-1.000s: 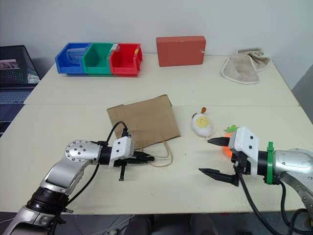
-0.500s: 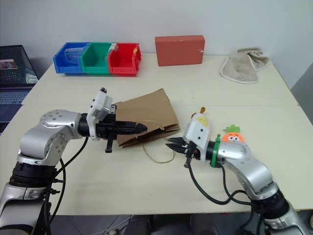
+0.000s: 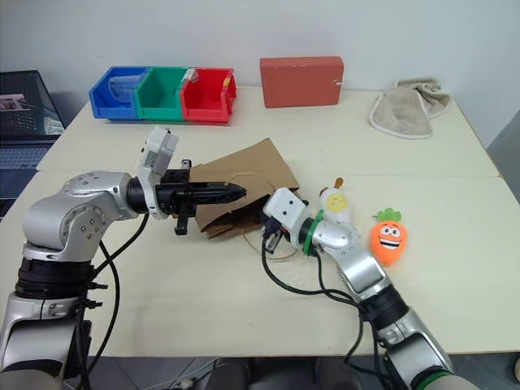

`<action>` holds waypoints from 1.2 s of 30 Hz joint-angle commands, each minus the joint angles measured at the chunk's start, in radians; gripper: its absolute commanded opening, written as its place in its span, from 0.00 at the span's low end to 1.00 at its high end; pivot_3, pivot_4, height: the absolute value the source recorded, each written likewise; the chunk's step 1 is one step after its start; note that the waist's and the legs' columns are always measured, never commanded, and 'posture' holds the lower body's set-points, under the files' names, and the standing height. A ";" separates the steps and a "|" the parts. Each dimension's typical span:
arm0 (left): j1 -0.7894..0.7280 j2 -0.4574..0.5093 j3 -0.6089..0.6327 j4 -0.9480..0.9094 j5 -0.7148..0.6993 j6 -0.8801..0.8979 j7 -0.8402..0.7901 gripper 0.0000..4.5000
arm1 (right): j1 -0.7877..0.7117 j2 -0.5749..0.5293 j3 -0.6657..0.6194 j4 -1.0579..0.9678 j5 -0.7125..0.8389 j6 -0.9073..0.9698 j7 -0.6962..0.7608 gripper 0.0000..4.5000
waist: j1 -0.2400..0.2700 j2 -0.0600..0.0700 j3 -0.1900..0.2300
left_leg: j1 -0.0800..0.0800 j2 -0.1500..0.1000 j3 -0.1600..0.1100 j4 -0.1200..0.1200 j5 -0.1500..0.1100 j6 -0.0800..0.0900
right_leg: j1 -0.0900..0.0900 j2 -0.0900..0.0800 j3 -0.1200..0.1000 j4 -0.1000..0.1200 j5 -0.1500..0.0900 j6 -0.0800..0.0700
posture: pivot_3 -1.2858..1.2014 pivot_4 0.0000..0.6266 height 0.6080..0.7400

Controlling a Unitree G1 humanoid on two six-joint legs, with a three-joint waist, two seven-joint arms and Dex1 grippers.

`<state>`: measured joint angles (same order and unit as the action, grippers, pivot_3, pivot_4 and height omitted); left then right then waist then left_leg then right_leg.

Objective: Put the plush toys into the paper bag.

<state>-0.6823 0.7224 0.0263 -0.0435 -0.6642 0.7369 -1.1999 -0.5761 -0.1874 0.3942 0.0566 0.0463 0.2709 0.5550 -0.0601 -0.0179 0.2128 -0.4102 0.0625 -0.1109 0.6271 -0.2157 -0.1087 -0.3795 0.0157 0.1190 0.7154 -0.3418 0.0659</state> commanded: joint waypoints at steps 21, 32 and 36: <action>-0.341 -0.007 0.112 0.204 0.075 -0.195 0.105 0.00 | -0.039 0.186 -0.056 0.252 -0.104 -0.011 -0.175 0.01 | -0.003 0.000 0.000 | -0.002 0.000 -0.001 0.000 0.000 0.000 | -0.001 0.000 -0.001 0.000 0.000 0.000 | 0.52 0.24 1.00; -0.347 -0.026 0.071 0.176 0.126 -0.278 0.077 0.00 | -0.047 0.194 -0.071 0.248 -0.105 0.008 -0.163 0.01 | -0.009 0.000 0.000 | -0.006 0.000 -0.001 0.000 0.002 -0.003 | -0.006 0.000 -0.001 0.001 0.000 0.000 | 0.52 0.24 1.00; -0.259 -0.015 0.024 0.141 0.176 -0.320 0.042 0.00 | -0.047 0.197 -0.085 0.222 -0.083 0.010 -0.146 0.01 | -0.016 0.000 0.000 | -0.006 0.000 -0.001 0.000 0.002 -0.003 | -0.006 0.000 -0.001 0.001 0.000 0.000 | 0.52 0.24 1.00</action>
<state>-0.9410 0.6860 0.0590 0.1448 -0.5104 0.4541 -1.1401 -0.6103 0.0011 0.3307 0.3206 -0.0526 0.2819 0.4049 -0.0761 -0.0178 0.2128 -0.4159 0.0623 -0.1117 0.6269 -0.2138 -0.1121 -0.3851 0.0154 0.1179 0.7168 -0.3417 0.0657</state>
